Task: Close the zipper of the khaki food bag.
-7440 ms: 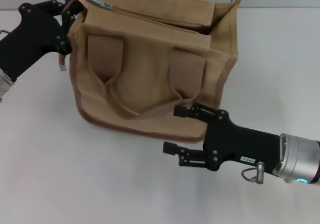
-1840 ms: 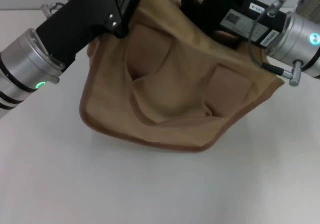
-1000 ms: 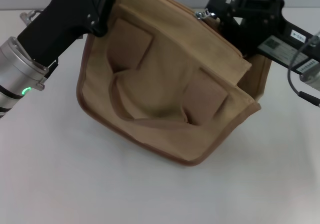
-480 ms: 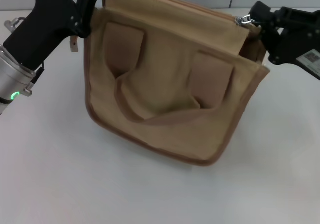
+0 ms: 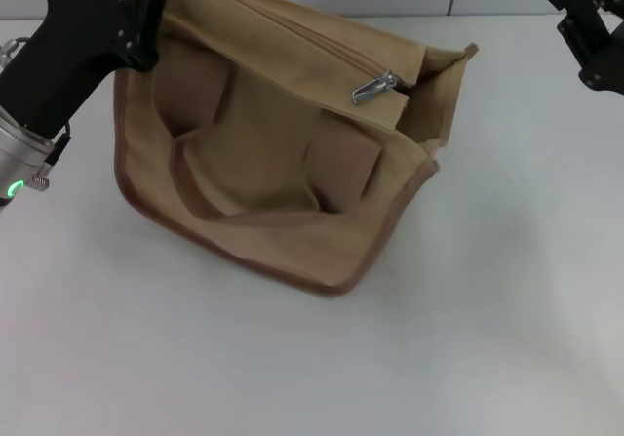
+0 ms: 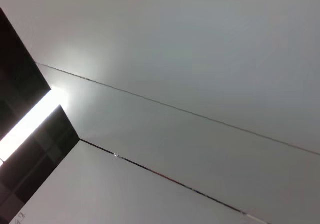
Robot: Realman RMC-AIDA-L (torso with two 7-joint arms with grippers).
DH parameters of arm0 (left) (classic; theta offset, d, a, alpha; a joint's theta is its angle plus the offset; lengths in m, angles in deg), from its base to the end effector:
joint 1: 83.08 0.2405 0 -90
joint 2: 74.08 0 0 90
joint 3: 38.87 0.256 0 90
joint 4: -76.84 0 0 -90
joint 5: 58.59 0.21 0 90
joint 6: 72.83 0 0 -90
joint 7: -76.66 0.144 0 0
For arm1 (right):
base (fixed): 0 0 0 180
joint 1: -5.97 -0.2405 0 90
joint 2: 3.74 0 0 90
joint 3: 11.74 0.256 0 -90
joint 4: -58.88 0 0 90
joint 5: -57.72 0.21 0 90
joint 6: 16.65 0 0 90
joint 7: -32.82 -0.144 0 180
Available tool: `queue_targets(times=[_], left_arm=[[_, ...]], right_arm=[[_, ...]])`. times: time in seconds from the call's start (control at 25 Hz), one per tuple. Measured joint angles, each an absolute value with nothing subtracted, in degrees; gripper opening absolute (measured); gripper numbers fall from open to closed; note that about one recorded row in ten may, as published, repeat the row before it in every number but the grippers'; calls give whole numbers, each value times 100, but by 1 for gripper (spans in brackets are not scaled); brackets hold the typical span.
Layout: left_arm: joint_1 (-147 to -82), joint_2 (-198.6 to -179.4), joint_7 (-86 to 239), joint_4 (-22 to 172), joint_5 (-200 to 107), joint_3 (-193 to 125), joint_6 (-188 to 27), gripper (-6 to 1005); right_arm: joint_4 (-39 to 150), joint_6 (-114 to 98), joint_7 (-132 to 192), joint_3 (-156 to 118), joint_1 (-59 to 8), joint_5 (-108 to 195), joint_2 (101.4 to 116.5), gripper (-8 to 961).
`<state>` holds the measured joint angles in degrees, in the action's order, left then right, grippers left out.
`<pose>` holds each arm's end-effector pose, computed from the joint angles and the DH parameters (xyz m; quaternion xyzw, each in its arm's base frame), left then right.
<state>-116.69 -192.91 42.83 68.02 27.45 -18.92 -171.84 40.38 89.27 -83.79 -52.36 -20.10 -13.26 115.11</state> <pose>-0.2348 0.3320 0.0177 -0.7667 -0.0413 -0.5161 0.3796 0.2409 0.2987 0.0356 0.6076 -0.4831 -0.6258 0.0757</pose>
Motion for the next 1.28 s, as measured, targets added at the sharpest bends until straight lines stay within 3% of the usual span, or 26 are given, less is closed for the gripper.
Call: queue_targets(times=[0.08, 0.28, 0.64, 0.8, 1.04, 1.28], left_arm=[[-11641, -19292, 4283, 6800, 2745, -1904, -17167, 73], [-11486, -19294, 4621, 6804, 2757, -1908, -17097, 75], [-10979, -19275, 4600, 6796, 2695, -2200, -17109, 77], [-10593, -19271, 4583, 6788, 2686, -2868, -17237, 251], [-9943, -19256, 4463, 6789, 2673, -3298, -17558, 491], [-9484, -19189, 3339, 6267, 3082, -2688, -18101, 740]], right_arm=[[4040, 8927, -8181, -5196, -2005, -1326, 11522, 125], [4043, 8934, -7897, -5197, -1982, -1343, 11524, 351], [4044, 8913, -7208, -5201, -1933, -1364, 11475, 599], [4043, 8812, -6922, -5150, -1898, -1340, 11487, 773], [4049, 8634, -6045, -5137, -1862, -1341, 11520, 833], [4208, 8838, -4083, -5232, -1889, -1388, 11553, 834]])
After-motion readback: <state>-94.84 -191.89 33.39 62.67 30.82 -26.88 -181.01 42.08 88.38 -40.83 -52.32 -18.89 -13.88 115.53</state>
